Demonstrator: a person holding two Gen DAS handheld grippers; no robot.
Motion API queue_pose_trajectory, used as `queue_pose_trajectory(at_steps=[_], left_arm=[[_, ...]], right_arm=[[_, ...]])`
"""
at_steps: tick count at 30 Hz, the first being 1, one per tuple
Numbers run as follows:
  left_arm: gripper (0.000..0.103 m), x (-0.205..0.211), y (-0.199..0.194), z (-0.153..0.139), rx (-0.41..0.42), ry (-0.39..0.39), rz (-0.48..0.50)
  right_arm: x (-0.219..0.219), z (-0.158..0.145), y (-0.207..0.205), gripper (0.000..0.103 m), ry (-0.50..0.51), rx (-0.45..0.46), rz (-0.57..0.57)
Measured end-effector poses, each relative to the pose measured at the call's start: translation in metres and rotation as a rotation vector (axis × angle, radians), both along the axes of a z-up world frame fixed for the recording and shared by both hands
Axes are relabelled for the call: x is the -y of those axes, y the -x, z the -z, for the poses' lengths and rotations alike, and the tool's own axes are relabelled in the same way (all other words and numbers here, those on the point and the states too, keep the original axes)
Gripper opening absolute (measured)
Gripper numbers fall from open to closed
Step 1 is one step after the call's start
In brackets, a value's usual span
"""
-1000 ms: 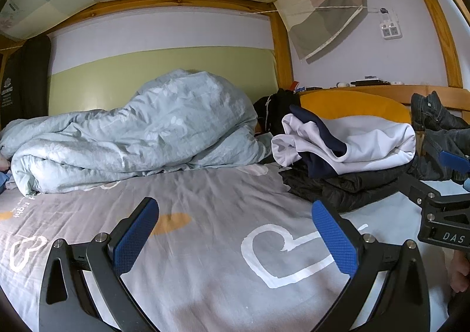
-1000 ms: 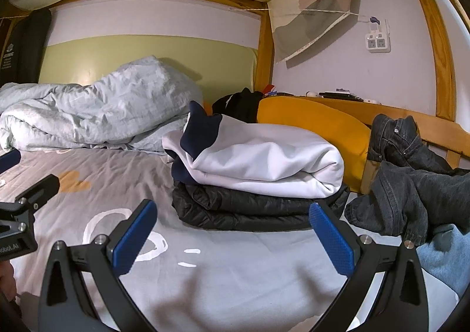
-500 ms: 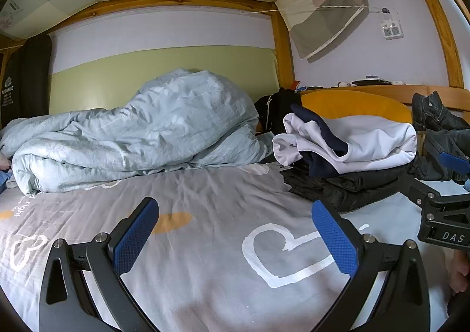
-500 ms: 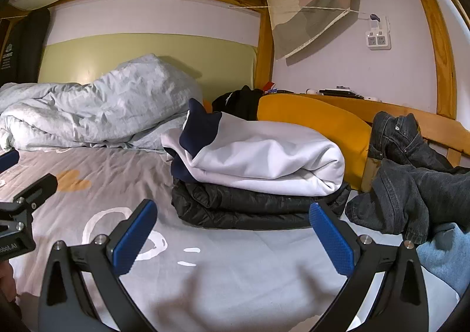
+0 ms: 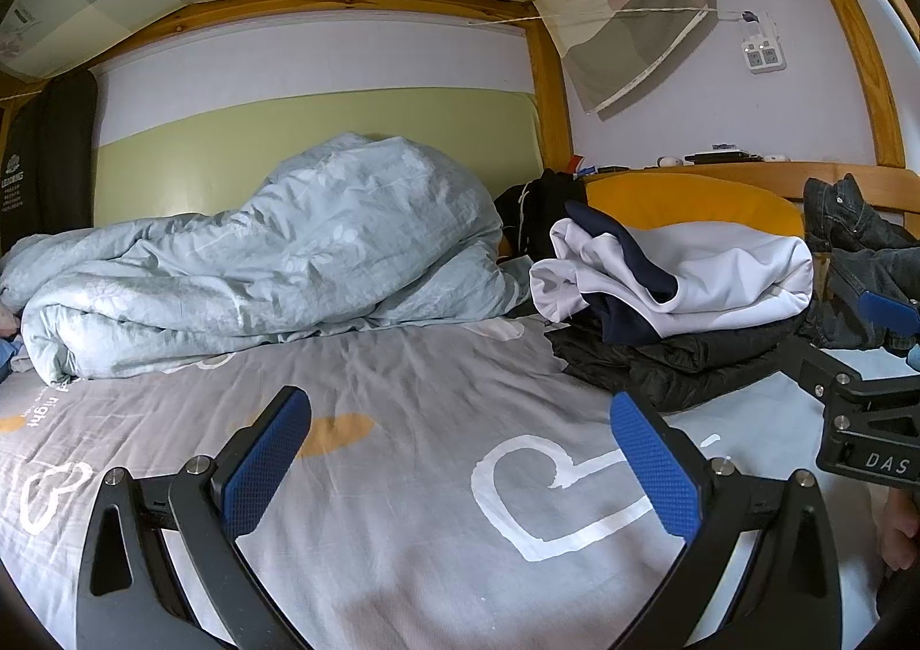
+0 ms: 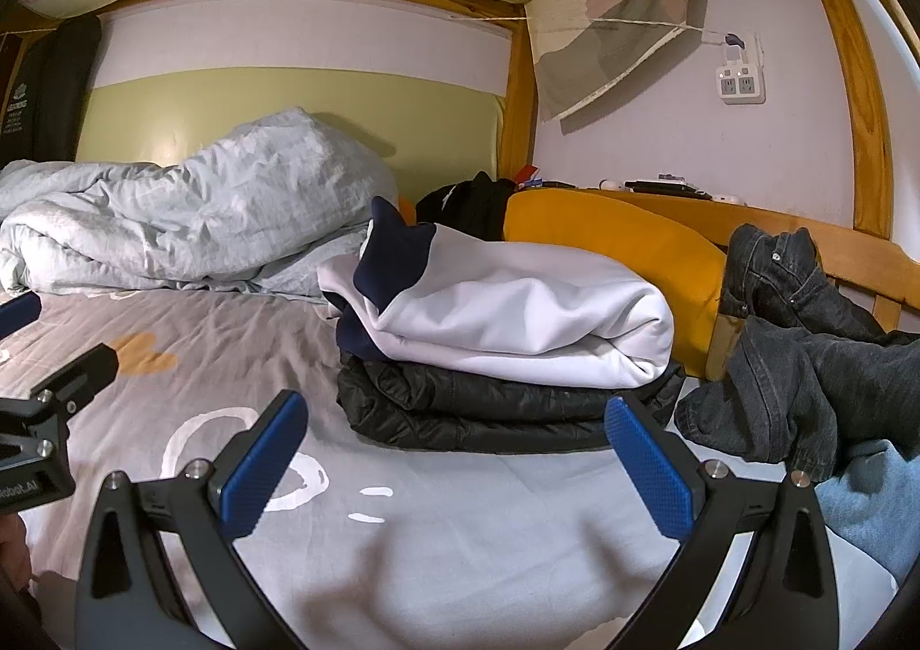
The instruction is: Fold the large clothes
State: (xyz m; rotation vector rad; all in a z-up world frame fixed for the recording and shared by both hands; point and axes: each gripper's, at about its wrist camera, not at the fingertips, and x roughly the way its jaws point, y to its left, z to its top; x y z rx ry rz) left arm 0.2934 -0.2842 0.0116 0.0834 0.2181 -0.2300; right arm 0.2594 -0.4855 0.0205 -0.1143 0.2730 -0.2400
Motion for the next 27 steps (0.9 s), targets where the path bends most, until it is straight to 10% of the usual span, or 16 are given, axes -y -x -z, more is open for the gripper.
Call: queue_pose_trajectory(at_steps=[27], left_arm=[[0.103,-0.002,0.005,0.0013,0.003,-0.015,-0.01]], right_arm=[[-0.0022,-0.0014,0.0058,0.103,0.012,0.025,-0.008]])
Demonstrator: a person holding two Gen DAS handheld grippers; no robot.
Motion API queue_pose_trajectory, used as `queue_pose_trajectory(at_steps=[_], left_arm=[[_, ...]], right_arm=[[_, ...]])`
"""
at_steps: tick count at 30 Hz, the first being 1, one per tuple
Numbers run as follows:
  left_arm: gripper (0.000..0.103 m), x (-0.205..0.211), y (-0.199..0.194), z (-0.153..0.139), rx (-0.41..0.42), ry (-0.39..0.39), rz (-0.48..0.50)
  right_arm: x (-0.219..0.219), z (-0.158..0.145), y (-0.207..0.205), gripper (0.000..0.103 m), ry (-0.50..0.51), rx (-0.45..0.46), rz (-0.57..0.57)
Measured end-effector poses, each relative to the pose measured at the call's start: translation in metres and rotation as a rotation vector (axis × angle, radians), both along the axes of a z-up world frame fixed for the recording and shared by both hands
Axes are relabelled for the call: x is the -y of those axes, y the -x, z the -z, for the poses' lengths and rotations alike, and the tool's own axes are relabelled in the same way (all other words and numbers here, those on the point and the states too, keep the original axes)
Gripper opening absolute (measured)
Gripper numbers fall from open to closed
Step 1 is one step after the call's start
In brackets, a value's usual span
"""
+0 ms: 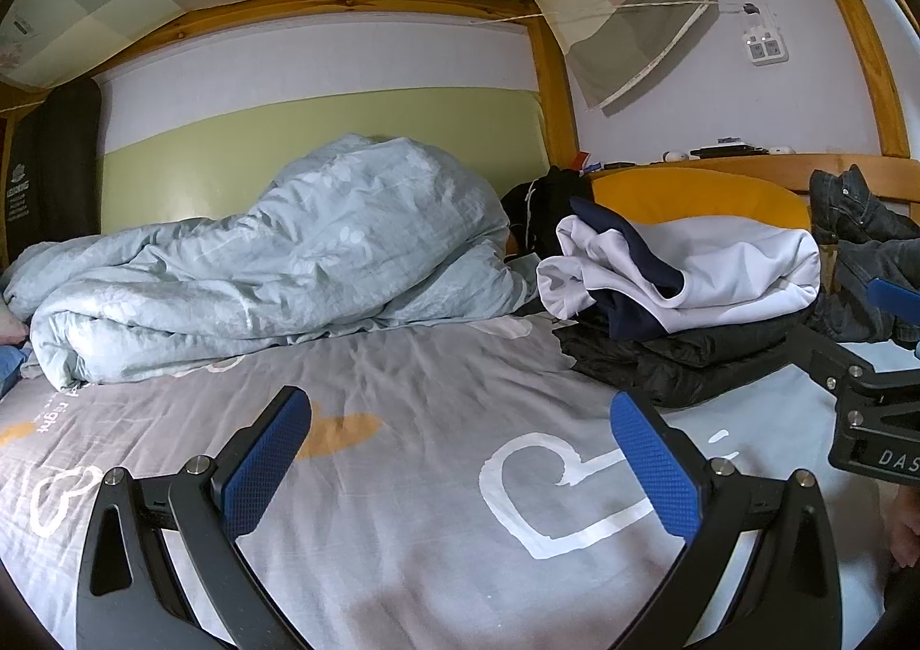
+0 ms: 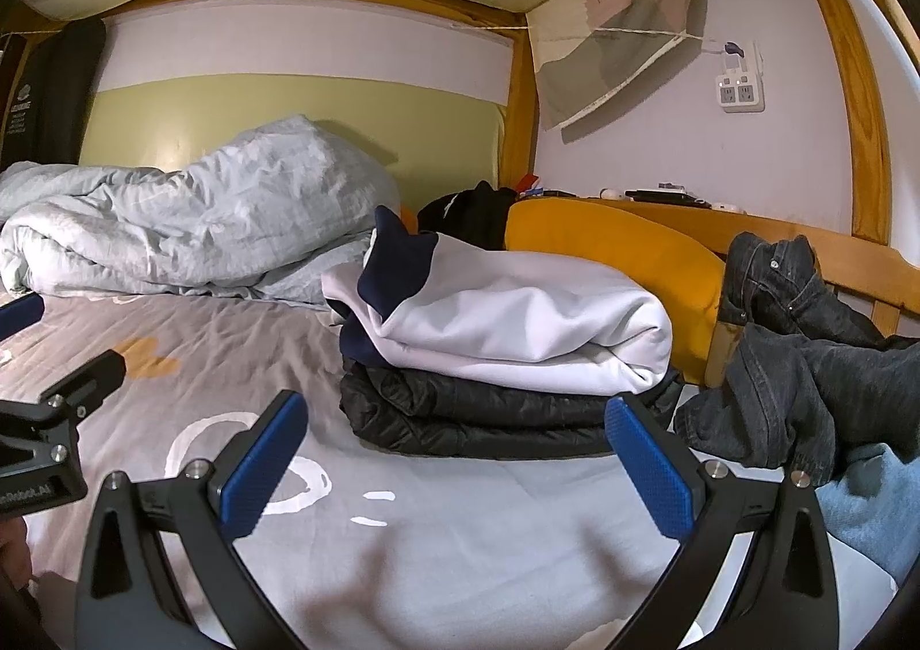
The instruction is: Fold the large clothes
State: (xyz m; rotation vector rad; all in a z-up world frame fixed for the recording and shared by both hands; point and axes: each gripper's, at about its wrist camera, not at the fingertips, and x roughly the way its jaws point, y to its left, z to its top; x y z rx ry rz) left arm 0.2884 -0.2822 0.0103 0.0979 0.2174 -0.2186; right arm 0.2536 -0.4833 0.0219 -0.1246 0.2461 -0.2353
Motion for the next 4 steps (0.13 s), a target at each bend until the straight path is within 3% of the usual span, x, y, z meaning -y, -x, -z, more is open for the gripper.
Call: queue_pose_trajectory(at_steps=[4], left_arm=[[0.103,-0.004,0.0004,-0.001,-0.005,0.002,0.003]], right_arm=[[0.0015,-0.0004,0.0004,0.103,-0.004,0.008,0.0]])
